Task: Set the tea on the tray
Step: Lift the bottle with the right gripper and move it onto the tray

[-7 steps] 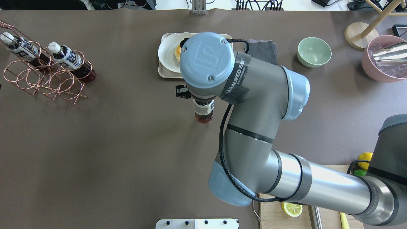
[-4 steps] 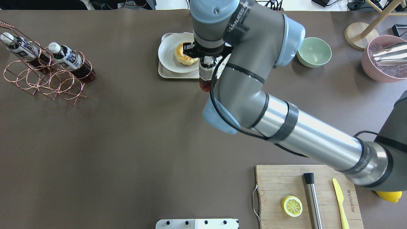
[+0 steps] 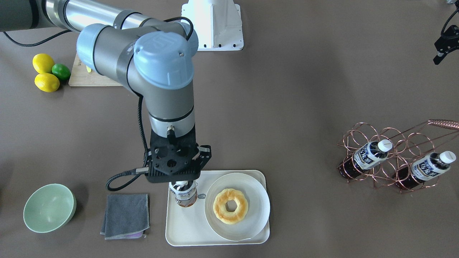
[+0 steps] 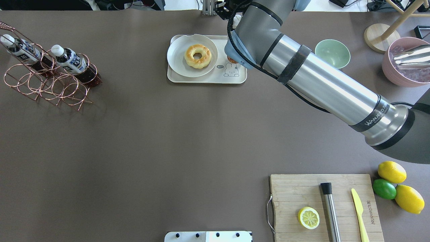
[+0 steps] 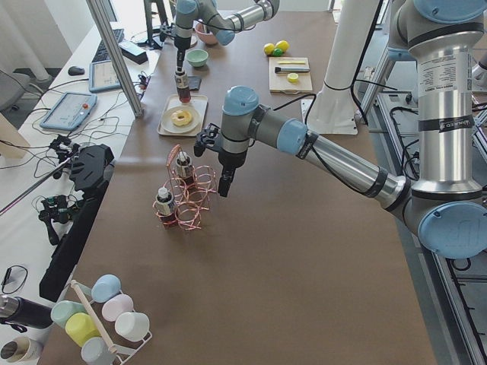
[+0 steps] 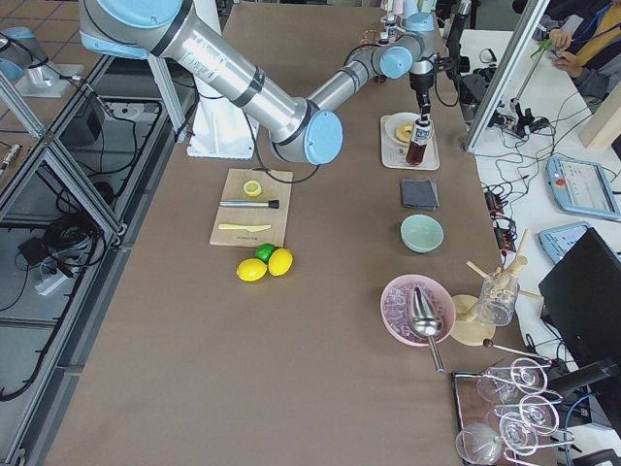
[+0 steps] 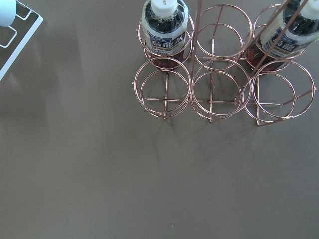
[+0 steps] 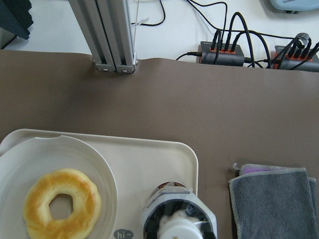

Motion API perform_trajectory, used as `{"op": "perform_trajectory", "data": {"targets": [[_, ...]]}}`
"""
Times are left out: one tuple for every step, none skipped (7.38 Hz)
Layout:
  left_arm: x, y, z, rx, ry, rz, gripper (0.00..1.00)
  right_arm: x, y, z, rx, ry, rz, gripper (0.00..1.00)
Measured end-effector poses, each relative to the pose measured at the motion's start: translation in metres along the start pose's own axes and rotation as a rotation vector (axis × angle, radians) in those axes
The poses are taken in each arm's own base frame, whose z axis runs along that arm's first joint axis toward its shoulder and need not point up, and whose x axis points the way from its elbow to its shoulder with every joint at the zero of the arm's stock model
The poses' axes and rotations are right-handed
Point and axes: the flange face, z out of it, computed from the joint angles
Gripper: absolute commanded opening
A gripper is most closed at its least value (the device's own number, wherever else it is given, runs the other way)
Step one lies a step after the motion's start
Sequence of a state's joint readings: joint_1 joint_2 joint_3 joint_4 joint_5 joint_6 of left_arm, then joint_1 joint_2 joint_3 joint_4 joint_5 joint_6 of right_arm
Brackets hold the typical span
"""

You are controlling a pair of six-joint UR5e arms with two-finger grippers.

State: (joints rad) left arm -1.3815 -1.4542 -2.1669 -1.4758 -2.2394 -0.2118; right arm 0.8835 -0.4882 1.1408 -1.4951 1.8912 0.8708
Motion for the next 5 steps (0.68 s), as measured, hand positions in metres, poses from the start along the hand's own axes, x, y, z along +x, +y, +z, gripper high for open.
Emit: {"op": "perform_trajectory", "data": {"targets": [[0.0009, -0.001, -0.0011, 0.003, 0.001, 0.001, 0.96, 0.0046, -0.0055, 0.0074, 0.002, -0.006, 0.002, 0.0], [0.001, -0.0014, -0.0012, 0.004, 0.001, 0.001, 0.96, 0.0048, -0.0078, 0.0078, -0.003, -0.017, 0.005, 0.22], [0.0012, -0.0015, -0.0015, 0.004, 0.001, 0.001, 0.96, 0.0036, -0.0088, 0.0058, -0.005, -0.026, 0.006, 0.99], [0.001, -0.0013, -0.0019, 0.005, 0.001, 0.001, 0.96, 0.0025, -0.0089, 0.0042, -0.005, -0.031, 0.007, 1.0], [0.0007, -0.0009, -0.0018, 0.004, 0.0, 0.0, 0.96, 0.0015, -0.0087, 0.0028, -0.004, -0.034, 0.016, 1.0]]}}
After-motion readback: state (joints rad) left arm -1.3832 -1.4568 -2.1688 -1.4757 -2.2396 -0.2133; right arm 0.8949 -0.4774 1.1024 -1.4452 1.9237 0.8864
